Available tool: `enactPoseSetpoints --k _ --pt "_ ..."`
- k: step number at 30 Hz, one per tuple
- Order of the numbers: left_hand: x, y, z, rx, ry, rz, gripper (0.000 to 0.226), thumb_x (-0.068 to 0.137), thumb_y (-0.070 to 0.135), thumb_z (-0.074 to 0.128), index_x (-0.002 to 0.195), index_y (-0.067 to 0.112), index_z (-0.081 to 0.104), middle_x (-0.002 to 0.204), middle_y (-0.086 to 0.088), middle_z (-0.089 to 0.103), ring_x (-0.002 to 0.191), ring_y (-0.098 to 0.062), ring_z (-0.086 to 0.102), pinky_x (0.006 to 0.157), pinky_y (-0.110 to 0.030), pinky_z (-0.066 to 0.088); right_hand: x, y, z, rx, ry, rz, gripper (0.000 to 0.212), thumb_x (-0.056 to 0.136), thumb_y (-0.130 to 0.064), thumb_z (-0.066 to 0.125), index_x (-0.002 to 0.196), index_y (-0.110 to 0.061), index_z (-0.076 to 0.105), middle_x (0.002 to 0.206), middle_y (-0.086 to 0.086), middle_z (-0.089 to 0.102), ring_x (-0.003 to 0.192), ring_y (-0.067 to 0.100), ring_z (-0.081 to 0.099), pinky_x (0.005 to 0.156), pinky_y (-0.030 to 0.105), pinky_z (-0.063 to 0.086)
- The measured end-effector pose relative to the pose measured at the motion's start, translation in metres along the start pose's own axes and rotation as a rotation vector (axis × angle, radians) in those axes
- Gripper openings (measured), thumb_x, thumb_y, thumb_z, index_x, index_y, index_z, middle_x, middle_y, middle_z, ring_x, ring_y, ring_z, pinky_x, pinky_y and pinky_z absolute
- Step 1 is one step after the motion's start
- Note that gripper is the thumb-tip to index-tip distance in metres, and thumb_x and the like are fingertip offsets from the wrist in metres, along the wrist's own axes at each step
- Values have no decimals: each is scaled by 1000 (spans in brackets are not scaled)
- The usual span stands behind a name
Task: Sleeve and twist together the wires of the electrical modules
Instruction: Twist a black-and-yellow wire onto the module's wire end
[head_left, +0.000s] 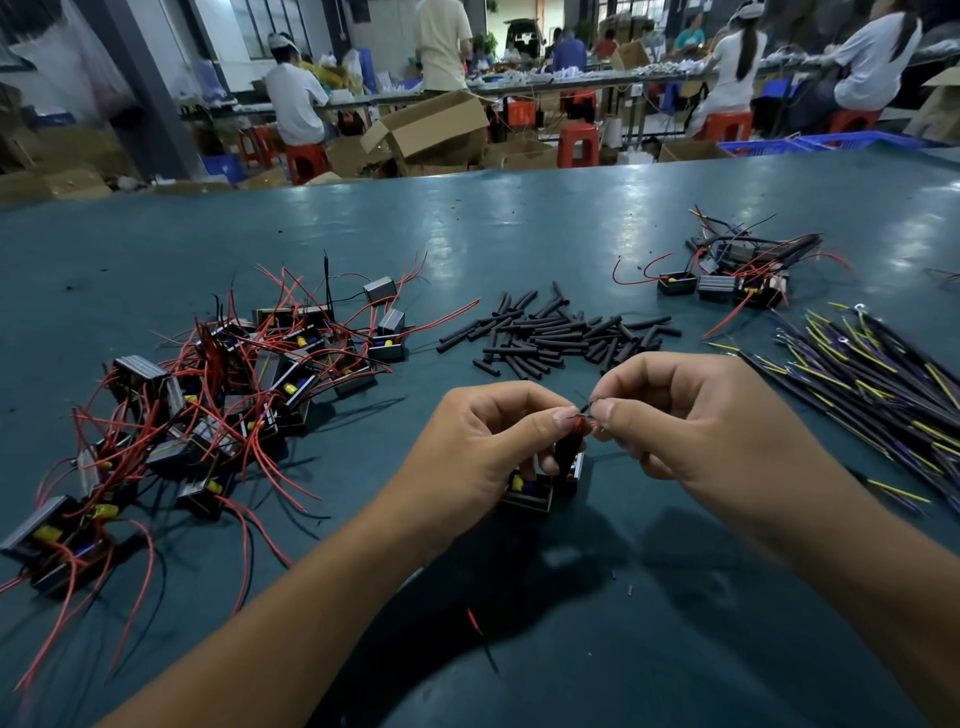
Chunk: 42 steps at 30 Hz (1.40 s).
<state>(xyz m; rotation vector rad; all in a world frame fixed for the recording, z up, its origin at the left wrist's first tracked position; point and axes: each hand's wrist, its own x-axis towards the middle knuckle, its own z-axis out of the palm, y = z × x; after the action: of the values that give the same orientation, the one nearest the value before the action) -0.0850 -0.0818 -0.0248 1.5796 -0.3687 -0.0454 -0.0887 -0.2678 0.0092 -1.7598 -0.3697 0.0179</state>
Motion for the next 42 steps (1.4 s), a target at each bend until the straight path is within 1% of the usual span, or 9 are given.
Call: enactPoseSetpoints --k 4,9,12,16,20,30,33,38,42 --pt "-1 1 1 12 4 21 17 90 20 67 88 4 73 83 -28 67 65 -16 58 65 -33 45 -1 -2 2 143 -14 112 16 86 -6 64 73 -12 70 64 5 67 55 12 49 44 16 36" --pt "-2 2 0 -6 -6 0 13 87 21 68 82 12 76 77 -8 71 63 -15 58 60 -25 45 0 -3 2 274 -64 201 18 89 2 60 76 -5 70 68 13 67 53 13 51 41 17 34" --pt "-1 3 0 -7 -7 -14 13 85 23 67 79 16 76 76 -7 70 62 -15 58 61 -26 44 1 -4 2 254 -76 199 20 86 0 65 71 -10 72 69 13 67 53 13 51 41 17 35" --pt "-1 3 -1 -11 5 -11 15 85 23 71 82 10 76 76 -12 68 62 -16 58 62 -29 43 1 -2 4 186 -42 170 11 78 -7 72 70 -14 72 65 10 61 54 13 46 44 17 34" --pt "-1 3 0 -59 19 -10 17 82 24 76 84 7 75 76 -10 68 60 -15 57 61 -28 43 0 -1 8 168 -1 144 11 79 -7 71 70 -13 70 59 2 60 52 11 46 42 16 33" --pt "-1 1 -1 -9 28 13 10 85 24 72 82 15 74 70 -6 66 60 -15 53 57 -32 37 0 0 10 175 20 146 7 79 -7 71 73 -10 70 64 8 64 54 13 47 44 18 35" --pt "0 1 -2 -32 32 -29 8 82 24 73 79 17 75 72 -15 64 61 -18 52 58 -33 37 0 1 11 178 20 138 10 79 -8 71 70 -13 70 63 7 66 55 13 47 46 19 36" --pt "-1 1 -3 -183 7 -144 7 78 17 73 73 13 76 73 -12 67 55 -11 56 54 -22 44 -1 2 13 142 17 110 12 80 -12 71 69 -16 71 64 4 67 55 13 47 47 20 37" --pt "-2 2 -4 -252 -16 -186 6 78 12 78 74 9 75 71 -15 58 54 -13 53 55 -19 48 -1 2 11 135 2 103 9 79 -12 72 70 -15 72 62 4 65 52 12 46 45 17 36"
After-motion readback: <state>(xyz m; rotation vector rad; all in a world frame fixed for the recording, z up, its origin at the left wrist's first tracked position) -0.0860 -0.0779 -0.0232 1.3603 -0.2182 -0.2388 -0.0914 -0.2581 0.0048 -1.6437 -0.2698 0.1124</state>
